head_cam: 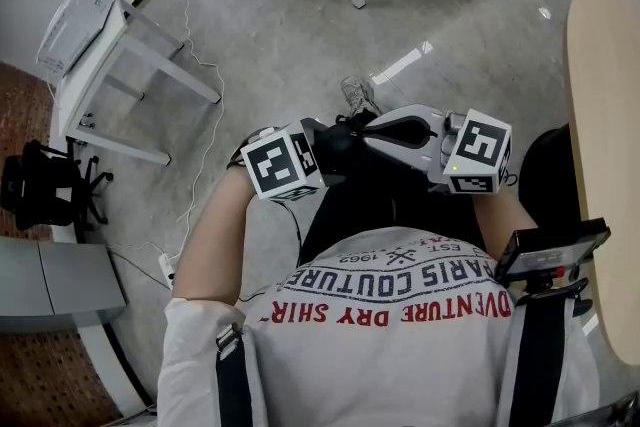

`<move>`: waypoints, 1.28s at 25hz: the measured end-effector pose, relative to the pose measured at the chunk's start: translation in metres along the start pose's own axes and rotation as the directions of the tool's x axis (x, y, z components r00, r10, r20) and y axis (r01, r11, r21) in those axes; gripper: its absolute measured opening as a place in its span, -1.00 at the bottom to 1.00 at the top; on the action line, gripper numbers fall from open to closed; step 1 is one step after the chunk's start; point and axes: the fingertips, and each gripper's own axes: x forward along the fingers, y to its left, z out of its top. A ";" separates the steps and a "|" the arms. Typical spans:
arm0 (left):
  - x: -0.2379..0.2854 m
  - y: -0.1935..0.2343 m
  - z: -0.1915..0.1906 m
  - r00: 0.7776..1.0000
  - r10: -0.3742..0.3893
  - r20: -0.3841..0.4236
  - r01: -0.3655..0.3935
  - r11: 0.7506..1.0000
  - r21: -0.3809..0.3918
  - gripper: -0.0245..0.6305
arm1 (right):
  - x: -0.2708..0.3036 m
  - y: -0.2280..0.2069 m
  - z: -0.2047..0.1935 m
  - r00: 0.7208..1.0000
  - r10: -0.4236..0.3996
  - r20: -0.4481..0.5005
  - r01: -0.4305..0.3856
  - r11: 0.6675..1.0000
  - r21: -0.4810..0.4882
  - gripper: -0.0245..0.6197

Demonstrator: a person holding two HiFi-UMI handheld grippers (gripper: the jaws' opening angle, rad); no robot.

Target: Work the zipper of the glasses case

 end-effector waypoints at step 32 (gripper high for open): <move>-0.032 -0.023 0.028 0.908 -0.223 0.354 0.253 0.967 -0.040 -0.19 | -0.008 0.008 0.009 0.995 0.080 0.058 -0.081 0.997 0.019 -0.87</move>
